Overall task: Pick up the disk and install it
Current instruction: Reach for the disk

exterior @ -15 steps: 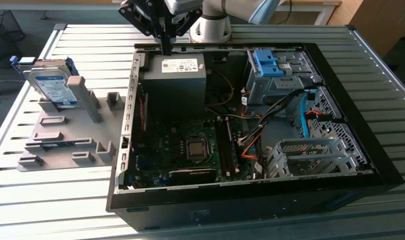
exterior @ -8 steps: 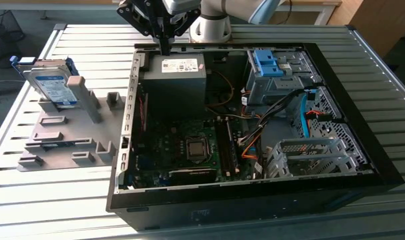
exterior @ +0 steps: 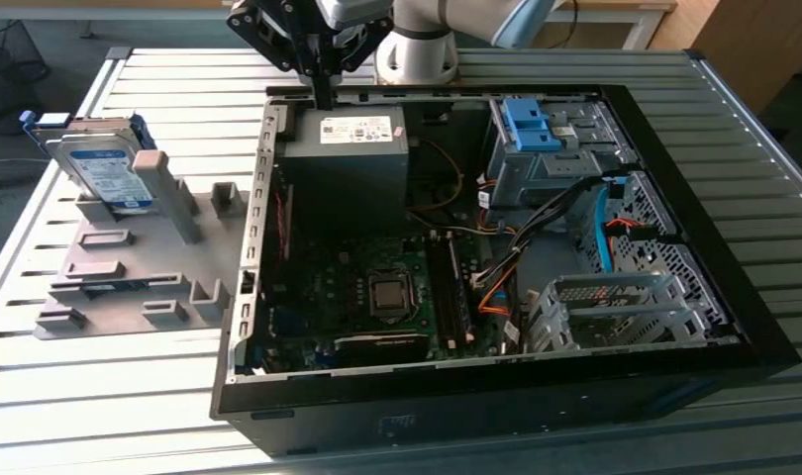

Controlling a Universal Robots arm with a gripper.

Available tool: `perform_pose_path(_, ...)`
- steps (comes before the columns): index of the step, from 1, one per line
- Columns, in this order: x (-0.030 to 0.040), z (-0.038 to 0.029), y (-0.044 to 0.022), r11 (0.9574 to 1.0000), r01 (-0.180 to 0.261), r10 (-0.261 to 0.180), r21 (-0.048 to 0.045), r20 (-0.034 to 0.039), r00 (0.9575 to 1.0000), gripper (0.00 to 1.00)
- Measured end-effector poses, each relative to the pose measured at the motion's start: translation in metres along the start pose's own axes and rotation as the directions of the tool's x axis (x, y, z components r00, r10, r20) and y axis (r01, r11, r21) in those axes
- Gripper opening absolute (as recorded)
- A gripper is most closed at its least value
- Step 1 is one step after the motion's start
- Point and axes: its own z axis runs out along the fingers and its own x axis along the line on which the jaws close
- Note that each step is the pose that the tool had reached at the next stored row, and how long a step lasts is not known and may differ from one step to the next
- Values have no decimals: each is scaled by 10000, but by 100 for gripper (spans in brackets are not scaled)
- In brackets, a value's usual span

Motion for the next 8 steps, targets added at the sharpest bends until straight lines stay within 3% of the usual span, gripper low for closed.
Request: perform_pose_path(8, 33, 0, -3, 10000, 0, 0, 0, 0, 10000, 11)
